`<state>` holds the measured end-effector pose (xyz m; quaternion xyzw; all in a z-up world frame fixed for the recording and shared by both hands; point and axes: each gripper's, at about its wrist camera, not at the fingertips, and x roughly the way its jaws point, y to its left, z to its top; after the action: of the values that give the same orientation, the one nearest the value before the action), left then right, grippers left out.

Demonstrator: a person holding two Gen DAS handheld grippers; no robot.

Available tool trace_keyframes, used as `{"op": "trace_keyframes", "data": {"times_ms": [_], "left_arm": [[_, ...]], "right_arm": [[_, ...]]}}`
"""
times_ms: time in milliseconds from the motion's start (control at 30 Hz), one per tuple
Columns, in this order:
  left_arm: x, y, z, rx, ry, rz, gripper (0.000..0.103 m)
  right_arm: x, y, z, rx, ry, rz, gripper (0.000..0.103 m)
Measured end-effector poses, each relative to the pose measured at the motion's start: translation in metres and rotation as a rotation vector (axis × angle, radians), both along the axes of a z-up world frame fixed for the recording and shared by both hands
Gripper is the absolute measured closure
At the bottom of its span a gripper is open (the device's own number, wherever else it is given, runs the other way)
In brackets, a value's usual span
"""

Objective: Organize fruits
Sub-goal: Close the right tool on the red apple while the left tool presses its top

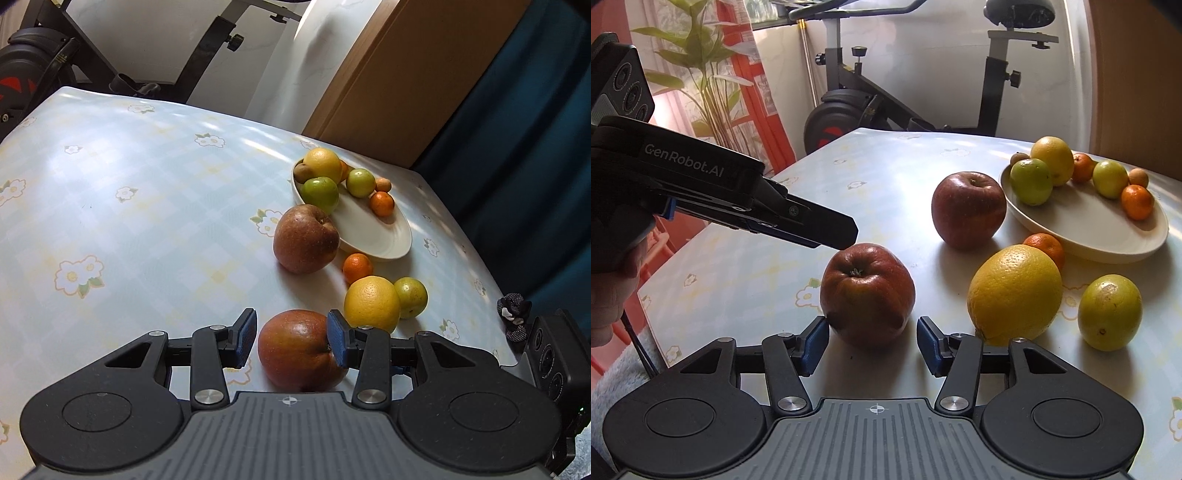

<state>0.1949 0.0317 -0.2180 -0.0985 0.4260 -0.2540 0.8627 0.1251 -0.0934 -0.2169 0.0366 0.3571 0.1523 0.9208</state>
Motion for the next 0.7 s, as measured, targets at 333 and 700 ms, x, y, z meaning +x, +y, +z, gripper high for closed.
{"op": "trace_keyframes", "data": {"times_ms": [333,700], "left_arm": [[0.010,0.000,-0.017,-0.091,0.052,-0.050,0.057],[0.007,0.000,-0.013,-0.049,0.025,-0.079,0.057]], "right_arm": [[0.003,0.001,0.000,-0.008,-0.003,0.018,0.054],[0.007,0.006,-0.005,-0.018,-0.027,0.038,0.052]]}}
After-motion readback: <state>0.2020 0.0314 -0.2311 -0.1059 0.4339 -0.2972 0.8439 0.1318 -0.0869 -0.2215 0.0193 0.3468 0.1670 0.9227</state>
